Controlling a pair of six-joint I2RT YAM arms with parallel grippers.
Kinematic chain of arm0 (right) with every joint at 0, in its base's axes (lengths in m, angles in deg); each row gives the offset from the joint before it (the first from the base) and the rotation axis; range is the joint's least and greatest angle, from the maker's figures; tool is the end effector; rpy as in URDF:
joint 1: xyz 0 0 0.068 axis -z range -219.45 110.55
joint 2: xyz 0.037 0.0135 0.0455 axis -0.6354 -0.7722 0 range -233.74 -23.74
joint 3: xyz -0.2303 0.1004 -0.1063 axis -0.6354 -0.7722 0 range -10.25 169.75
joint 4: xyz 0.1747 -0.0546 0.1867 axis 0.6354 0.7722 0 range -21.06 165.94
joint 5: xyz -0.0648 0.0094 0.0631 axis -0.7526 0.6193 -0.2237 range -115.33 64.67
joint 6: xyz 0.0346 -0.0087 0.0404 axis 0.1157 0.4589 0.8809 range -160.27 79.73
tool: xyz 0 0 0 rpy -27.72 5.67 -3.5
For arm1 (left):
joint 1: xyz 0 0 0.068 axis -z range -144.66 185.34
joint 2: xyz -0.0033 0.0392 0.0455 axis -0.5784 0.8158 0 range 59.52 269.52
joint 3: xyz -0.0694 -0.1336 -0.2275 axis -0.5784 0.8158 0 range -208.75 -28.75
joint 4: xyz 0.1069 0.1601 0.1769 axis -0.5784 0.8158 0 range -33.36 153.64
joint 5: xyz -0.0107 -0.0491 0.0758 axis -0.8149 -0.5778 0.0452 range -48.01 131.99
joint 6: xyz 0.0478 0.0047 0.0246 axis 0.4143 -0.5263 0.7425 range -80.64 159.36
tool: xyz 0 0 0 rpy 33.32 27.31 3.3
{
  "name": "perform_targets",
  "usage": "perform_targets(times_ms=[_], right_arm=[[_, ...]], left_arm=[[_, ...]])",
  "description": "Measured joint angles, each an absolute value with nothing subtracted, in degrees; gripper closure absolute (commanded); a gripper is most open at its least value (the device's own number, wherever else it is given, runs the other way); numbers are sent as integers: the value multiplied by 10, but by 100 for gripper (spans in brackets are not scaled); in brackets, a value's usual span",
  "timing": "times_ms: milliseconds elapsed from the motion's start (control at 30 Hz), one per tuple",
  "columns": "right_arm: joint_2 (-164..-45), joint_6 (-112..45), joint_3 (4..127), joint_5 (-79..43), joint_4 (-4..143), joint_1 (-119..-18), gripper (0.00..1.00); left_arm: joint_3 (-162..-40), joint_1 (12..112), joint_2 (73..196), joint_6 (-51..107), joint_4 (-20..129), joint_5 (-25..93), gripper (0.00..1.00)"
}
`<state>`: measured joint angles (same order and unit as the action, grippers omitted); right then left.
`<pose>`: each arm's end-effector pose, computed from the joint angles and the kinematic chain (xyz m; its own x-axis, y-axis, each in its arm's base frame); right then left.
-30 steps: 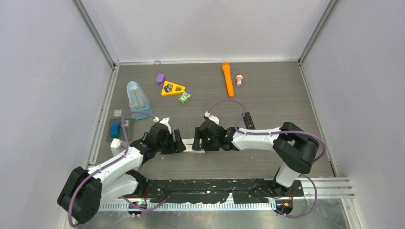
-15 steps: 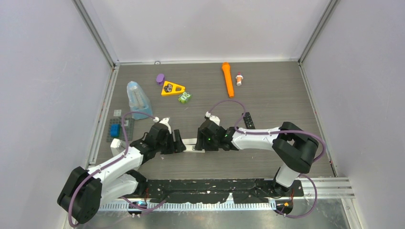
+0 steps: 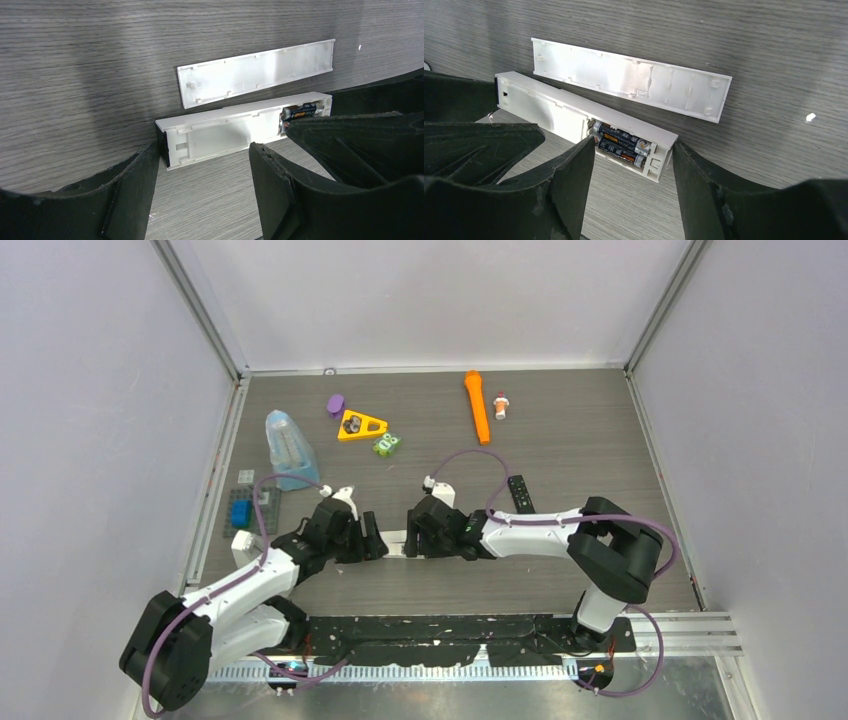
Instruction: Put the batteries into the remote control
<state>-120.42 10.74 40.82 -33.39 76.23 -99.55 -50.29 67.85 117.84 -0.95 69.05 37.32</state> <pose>0.1692 0.2844 0.1554 -0.8845 0.0055 -0.4665 -0.2046 0.8940 0.3985 0.1545 -0.1019 0.1566 -0.8623 -0.2150 -0.4585 0.0299 0.8823 -0.4698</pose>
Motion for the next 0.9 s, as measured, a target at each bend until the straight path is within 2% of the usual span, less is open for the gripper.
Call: perform_targets(times_ms=[200,400,633,900], right_arm=[[-1194,106,405,-348,759,-1002,20],[-1167,97,401,-358,821,-988,19],[-1139,88,383,-363,844,-958,20],[-1156,32,387,-336,820,-929,34]], left_arm=[[-503,679,1171,-10,700,375,28],[-520,680,1150,-7,767,386,17],[-568,676,1125,-6,815,429,14],[-597,656,1176,-8,800,439,19]])
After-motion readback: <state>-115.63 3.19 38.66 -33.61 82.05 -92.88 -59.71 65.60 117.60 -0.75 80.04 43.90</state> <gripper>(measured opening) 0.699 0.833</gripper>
